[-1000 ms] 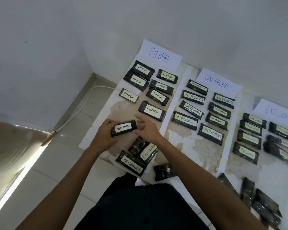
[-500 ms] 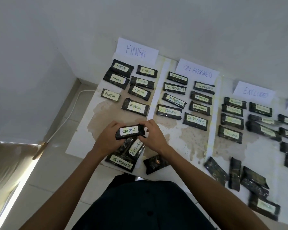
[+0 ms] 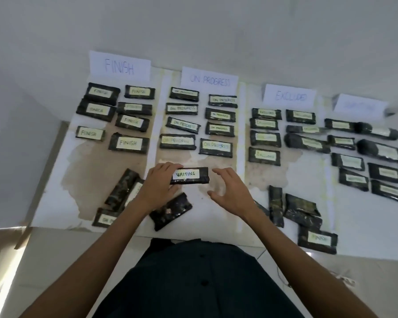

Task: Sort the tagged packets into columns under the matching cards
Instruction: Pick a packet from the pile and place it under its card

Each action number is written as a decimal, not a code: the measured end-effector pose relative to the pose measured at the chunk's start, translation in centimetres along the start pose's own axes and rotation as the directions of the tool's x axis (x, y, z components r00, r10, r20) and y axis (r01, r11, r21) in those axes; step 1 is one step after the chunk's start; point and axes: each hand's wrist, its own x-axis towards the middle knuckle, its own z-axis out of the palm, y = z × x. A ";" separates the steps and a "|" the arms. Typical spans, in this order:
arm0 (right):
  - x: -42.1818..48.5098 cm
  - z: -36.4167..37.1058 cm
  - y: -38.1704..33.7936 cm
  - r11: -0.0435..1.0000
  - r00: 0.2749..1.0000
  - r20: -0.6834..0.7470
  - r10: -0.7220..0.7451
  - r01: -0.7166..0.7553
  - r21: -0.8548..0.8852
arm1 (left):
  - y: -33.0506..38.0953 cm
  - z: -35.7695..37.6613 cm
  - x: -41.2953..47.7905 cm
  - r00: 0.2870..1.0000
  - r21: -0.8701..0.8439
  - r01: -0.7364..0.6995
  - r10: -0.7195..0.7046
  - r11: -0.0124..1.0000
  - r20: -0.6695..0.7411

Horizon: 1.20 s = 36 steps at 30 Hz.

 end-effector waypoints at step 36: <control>-17.3 -15.4 36.1 0.770 0.729 -0.335 0.597 -0.637 -0.015 | 33.2 26.3 16.6 0.908 -0.043 -0.312 0.311 0.949 0.282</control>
